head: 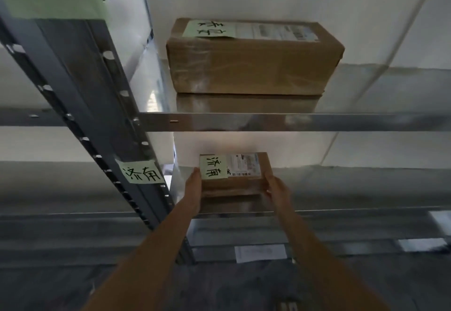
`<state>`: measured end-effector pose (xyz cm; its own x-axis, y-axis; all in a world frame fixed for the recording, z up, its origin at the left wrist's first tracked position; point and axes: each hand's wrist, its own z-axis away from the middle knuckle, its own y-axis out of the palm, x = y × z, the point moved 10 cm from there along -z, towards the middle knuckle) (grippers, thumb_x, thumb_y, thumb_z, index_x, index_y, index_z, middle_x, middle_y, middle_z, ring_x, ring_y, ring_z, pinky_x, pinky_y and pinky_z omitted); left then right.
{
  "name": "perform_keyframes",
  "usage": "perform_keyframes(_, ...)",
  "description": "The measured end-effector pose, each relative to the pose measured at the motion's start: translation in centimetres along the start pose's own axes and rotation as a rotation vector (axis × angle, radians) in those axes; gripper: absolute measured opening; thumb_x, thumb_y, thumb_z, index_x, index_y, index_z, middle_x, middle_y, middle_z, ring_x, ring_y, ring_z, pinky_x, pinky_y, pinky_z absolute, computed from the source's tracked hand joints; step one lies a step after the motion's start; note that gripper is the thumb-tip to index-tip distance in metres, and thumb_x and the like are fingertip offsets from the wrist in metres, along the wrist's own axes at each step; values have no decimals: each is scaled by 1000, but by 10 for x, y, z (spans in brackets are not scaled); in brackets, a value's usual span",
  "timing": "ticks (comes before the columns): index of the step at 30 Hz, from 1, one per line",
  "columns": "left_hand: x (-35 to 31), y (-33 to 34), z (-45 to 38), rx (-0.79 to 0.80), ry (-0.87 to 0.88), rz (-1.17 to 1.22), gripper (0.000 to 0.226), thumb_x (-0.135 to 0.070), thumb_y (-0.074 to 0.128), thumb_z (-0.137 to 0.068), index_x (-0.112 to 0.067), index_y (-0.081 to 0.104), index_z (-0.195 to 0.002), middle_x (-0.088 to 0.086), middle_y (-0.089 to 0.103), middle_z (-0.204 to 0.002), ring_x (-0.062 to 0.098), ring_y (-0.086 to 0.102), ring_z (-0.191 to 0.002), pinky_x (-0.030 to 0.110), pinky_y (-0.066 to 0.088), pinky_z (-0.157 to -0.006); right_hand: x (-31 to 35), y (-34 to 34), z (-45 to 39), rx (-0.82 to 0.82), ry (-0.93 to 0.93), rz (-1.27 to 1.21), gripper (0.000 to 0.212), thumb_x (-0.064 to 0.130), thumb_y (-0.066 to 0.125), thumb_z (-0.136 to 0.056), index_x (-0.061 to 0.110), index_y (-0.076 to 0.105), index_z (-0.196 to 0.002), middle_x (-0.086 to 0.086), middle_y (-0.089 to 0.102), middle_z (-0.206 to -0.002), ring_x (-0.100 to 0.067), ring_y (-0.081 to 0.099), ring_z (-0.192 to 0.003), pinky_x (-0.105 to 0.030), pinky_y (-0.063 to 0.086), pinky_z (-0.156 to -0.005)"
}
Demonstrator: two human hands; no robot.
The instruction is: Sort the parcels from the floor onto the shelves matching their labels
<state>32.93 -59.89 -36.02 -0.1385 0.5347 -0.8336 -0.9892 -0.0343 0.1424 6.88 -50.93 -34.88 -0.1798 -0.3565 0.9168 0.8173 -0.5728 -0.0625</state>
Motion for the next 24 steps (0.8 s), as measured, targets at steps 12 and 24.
perform_keyframes(12,16,15,-27,-8,-2,-173,75,-69,22,-94,-15,60,-130,8,67,-124,27,61,-116,48,44,-107,-27,5,-41,-65,15,68,43,39,55,-104,6,60,-132,-18,69,-119,-31,64,-104,-42,55,-93)
perform_keyframes(24,-10,11,16,-134,299,-309,44,-36,26,-107,-6,53,-123,7,62,-122,23,57,-114,37,44,-103,-3,-4,-22,-102,-34,128,50,40,56,-103,6,56,-140,-13,64,-132,-32,61,-120,-42,49,-105)
